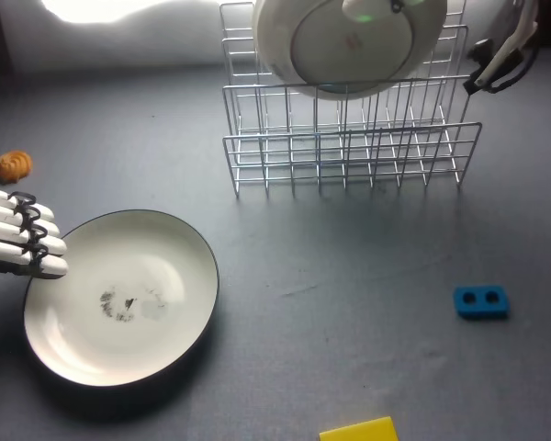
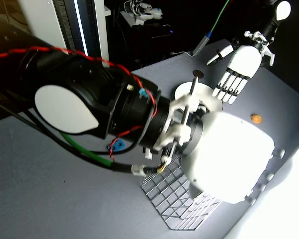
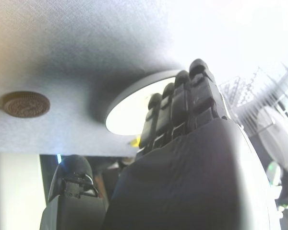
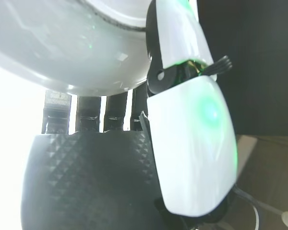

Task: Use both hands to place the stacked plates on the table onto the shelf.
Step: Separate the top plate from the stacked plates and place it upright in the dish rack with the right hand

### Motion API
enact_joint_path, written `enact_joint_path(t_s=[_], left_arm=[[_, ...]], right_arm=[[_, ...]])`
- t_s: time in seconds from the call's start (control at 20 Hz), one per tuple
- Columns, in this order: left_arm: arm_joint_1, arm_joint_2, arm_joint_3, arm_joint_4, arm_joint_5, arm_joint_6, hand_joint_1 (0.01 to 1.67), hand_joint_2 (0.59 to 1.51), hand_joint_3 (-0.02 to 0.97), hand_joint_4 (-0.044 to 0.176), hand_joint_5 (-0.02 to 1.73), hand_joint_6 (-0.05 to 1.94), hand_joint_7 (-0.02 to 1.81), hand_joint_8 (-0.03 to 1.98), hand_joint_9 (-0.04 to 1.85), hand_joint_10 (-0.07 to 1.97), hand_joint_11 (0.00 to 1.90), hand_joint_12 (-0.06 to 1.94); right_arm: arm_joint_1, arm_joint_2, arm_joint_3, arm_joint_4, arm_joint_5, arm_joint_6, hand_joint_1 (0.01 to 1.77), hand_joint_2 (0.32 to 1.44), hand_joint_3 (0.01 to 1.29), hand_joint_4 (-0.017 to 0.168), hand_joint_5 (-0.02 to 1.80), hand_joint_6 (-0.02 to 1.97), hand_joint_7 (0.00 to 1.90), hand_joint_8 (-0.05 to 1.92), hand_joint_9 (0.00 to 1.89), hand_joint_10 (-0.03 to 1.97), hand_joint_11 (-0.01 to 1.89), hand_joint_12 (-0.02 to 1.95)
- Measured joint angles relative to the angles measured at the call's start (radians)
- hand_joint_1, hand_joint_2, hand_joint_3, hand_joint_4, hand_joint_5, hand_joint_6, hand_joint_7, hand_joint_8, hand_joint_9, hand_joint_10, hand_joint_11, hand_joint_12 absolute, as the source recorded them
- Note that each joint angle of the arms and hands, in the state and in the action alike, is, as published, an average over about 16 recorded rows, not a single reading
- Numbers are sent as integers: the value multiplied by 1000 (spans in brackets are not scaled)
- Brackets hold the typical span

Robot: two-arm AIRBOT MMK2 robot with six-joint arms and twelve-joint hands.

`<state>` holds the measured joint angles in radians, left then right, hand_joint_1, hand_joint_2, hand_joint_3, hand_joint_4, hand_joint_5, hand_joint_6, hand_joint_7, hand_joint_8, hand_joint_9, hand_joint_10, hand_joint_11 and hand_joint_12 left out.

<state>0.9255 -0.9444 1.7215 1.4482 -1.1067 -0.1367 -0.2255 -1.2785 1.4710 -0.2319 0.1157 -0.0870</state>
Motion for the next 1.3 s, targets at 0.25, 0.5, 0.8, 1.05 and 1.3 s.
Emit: enact_joint_path(t_s=[0.25,0.5,0.8,1.05,1.3], left_arm=[[0,0,1,0,0,0,20,1121,19,1,21,11,18,-13,22,3,23,6],[0,0,1,0,0,0,20,1120,19,1,21,11,15,-14,21,3,23,6],[0,0,1,0,0,0,19,1119,19,1,20,11,12,-14,18,3,23,5],[0,0,1,0,0,0,19,1117,19,1,22,12,11,-14,15,3,23,6],[0,0,1,2,0,0,19,1117,19,1,22,12,12,-14,16,3,22,6]], right_arm=[[-18,-25,27,3,4,5,1368,989,17,-8,862,1011,1020,895,1005,1025,832,1057],[-36,-43,41,3,14,-5,1368,990,17,-8,858,1012,1017,899,1019,1010,857,1018],[-59,-57,55,3,23,-19,1368,990,17,-8,858,1013,1018,893,1029,995,875,987],[-76,-63,63,3,28,-27,1353,996,17,-8,855,1015,1015,920,1041,848,868,992],[-86,-64,66,3,33,-31,1315,1023,17,-8,840,1035,990,965,1045,606,810,1048]])
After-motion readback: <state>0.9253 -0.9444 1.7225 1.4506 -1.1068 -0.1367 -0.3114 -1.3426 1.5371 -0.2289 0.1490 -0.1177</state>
